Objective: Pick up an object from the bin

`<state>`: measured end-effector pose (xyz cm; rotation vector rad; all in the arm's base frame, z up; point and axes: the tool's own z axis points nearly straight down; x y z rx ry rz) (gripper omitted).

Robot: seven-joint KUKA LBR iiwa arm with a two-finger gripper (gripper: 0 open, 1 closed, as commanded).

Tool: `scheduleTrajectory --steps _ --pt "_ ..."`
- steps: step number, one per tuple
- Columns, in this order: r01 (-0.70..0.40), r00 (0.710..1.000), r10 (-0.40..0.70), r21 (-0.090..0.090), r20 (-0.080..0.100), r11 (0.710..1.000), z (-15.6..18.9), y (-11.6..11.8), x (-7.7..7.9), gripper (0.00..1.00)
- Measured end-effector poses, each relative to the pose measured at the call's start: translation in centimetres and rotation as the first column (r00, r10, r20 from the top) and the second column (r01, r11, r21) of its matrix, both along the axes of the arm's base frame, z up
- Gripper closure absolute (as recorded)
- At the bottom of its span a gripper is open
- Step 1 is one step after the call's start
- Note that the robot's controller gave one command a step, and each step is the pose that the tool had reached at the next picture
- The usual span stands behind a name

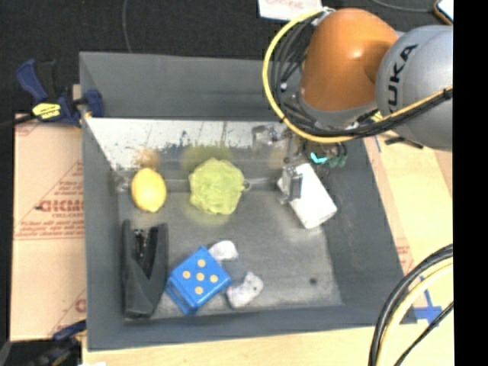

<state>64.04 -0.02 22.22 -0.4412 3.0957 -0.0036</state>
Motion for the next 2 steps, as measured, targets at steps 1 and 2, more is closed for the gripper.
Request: scheduleTrajectory --steps 1,2 --pt "0.079 0.997 -0.079 0.002 0.015 0.997 7.8 1.3 0.7 0.0" --pt "0.198 0.98 -0.198 0.005 0.007 0.98 -0.9 4.2 -1.3 0.0"
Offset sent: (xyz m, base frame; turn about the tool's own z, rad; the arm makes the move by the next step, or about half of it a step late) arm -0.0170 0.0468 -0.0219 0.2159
